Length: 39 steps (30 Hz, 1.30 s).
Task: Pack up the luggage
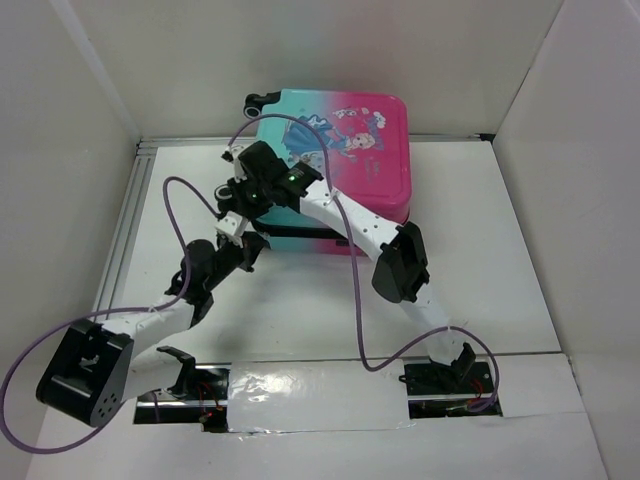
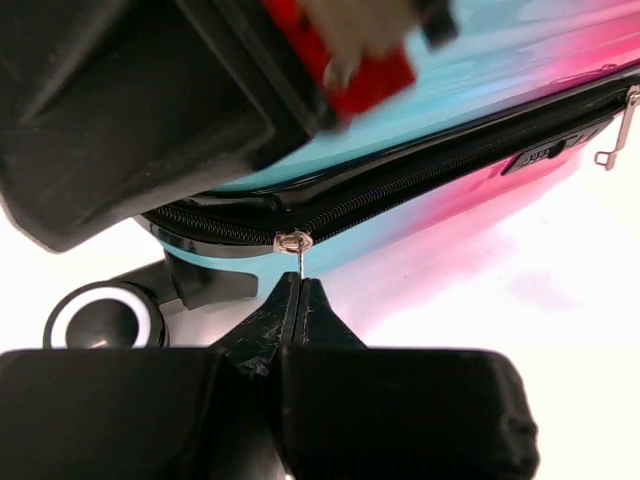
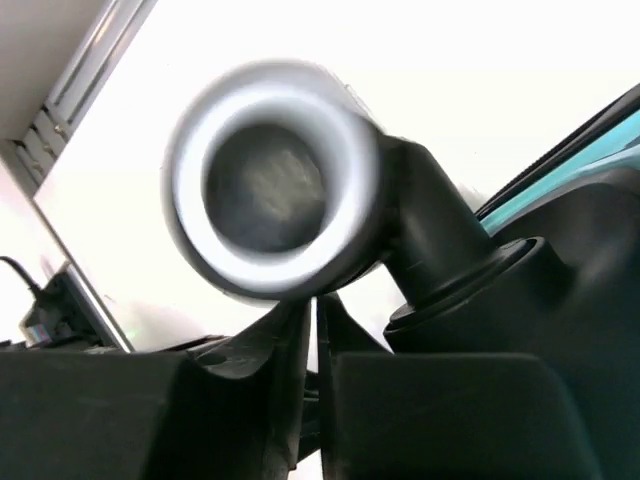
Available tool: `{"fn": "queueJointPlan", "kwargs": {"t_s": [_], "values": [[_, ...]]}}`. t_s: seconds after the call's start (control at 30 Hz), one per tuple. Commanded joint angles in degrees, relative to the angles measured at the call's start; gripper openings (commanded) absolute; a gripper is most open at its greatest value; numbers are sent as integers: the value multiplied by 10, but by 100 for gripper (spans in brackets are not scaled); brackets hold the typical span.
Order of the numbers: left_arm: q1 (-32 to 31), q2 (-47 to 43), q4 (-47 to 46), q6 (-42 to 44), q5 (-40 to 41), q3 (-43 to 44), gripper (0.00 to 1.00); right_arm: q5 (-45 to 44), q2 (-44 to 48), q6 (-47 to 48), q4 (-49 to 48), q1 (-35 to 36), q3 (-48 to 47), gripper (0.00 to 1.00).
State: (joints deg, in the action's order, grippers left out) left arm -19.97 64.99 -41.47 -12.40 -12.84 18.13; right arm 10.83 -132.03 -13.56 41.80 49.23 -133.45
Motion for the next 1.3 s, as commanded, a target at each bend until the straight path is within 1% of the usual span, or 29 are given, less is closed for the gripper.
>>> {"fn": "queueJointPlan", "kwargs": {"t_s": [0.0,0.03,0.13,0.17,0.23,0.3,0.33,0.4,0.47,0.53,0.67,0.7,0.73,0.8,0.83,0.87,0.93,0.97,1.0,1.03,1.07,1.1,1.13,1.17,1.27], "values": [[-53,23,-59,-50,-172,-22,0,-97,-38,71,-132,-140,-5,15],[-53,45,-69,-50,-172,-22,0,-89,-17,71,-132,-140,3,25],[-53,77,-115,-65,-172,-22,0,-44,31,44,-138,-170,36,45],[-53,95,-150,-72,-172,-22,0,-28,41,33,-138,-188,43,59],[-53,122,-193,-83,-172,-34,0,36,64,-6,-138,-221,51,70],[-53,136,-249,-90,-177,-51,0,90,77,-27,-138,-242,52,75],[-53,141,-257,-97,-177,-51,0,98,84,-41,-138,-251,47,77],[-53,153,-257,-97,-172,-45,0,111,93,-52,-131,-277,34,81],[-53,153,-218,-81,-172,-30,0,111,112,-70,-131,-304,34,82],[-53,160,-212,-76,-172,-24,0,111,123,-75,-131,-323,34,85],[-53,165,-220,-82,-167,-18,0,106,155,-72,-112,-375,34,85],[-53,170,-220,-82,-167,-11,0,96,163,-64,-101,-393,42,86],[-53,170,-220,-82,-167,-4,0,65,173,-53,-93,-400,59,86],[-53,160,-206,-87,-147,2,0,28,216,-22,-93,-419,99,88],[-53,154,-194,-87,-138,8,0,13,235,-13,-93,-425,125,89],[-53,149,-187,-87,-114,9,0,-11,271,-7,-102,-433,182,89],[-53,142,-168,-74,-91,34,13,-31,306,5,-127,-453,239,93],[-53,137,-131,-62,-62,46,33,-59,336,6,-144,-460,292,93],[-53,137,-113,-57,-51,59,33,-72,351,6,-144,-465,317,94],[-53,137,-97,-57,-39,73,50,-78,362,6,-160,-479,338,94],[-60,137,-84,-57,-21,94,58,-91,373,6,-170,-487,377,95],[-66,137,-75,-62,7,103,61,-91,387,-1,-180,-496,393,97],[-66,144,-75,-62,15,115,61,-91,387,-9,-193,-515,405,97],[-71,152,-75,-68,24,115,63,-60,393,-9,-199,-526,425,97],[-83,174,-80,-74,65,147,62,-28,398,-28,-232,-544,454,97]]}}
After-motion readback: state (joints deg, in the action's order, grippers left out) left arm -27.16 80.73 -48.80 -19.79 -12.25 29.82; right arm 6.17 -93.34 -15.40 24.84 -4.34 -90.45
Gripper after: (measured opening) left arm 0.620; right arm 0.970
